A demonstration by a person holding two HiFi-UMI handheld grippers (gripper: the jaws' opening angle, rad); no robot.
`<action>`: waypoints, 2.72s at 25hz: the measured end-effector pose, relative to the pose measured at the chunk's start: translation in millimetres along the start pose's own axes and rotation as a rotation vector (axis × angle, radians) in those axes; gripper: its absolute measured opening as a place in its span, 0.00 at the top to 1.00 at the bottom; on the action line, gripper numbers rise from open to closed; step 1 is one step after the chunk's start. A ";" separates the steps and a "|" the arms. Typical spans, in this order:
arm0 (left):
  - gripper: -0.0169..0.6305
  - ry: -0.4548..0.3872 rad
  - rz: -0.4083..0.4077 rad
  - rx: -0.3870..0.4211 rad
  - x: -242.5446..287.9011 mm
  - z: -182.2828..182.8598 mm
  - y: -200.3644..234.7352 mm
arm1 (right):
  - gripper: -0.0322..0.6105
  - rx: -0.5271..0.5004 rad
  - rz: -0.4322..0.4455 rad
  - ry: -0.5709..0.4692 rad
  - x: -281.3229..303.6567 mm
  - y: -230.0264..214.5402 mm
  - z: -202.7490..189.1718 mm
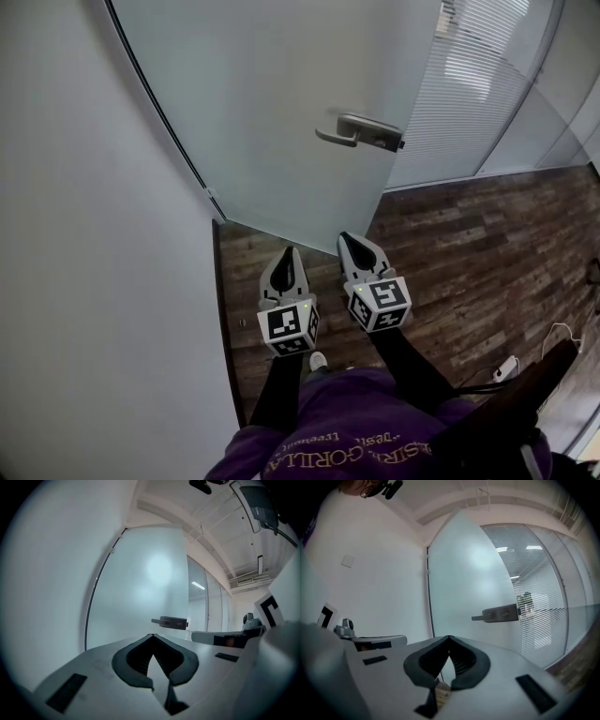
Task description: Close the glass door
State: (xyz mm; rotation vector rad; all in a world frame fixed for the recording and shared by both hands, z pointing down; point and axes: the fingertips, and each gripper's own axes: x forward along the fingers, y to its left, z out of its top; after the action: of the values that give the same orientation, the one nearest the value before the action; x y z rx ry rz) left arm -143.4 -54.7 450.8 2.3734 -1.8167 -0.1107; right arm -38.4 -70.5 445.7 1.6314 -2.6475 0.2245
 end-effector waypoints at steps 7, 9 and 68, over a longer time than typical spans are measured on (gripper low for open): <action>0.97 0.014 -0.021 -0.008 10.3 -3.3 14.8 | 0.96 0.012 -0.036 0.003 11.8 3.8 -4.5; 0.97 0.020 -0.025 -0.010 12.5 -6.3 15.5 | 0.96 0.013 -0.040 0.007 13.5 3.2 -6.1; 0.88 0.052 -0.264 0.251 265.0 9.6 -10.9 | 0.96 0.070 -0.215 0.034 162.0 -167.5 9.5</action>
State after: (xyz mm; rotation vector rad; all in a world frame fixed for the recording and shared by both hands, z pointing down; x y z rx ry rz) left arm -64.6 -308.1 448.2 2.7507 -1.5668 0.1589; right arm 38.0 -289.6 470.1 1.8970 -2.4412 0.3385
